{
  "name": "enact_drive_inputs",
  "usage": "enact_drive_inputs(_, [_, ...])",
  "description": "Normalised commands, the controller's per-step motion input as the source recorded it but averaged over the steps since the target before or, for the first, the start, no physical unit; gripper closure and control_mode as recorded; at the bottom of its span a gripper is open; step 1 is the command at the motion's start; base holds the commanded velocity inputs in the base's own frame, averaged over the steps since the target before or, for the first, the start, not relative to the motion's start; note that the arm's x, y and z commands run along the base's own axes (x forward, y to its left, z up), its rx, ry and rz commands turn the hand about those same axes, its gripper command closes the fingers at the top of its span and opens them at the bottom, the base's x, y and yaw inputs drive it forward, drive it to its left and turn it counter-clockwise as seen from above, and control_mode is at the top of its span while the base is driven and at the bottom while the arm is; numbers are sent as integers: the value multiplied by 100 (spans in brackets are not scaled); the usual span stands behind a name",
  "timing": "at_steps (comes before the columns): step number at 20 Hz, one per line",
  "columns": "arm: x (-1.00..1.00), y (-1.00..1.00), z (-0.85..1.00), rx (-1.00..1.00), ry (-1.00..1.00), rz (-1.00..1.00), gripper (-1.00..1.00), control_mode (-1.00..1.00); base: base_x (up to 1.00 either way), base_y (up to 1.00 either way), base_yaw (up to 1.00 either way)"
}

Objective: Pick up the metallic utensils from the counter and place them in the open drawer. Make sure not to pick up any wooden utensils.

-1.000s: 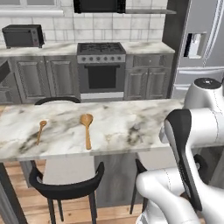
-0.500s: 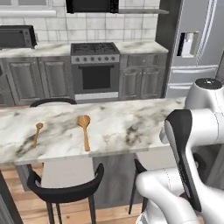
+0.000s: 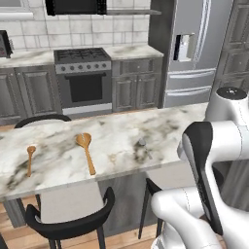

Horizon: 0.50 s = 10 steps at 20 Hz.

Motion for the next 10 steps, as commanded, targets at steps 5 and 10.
enact_drive_inputs(5, [0, 0, 0, 0, 0, 0, -100, 100, 0, 0, -1])
enact_drive_inputs(10, [0, 0, 0, 0, 0, 0, -100, 100, 0, 0, 0])
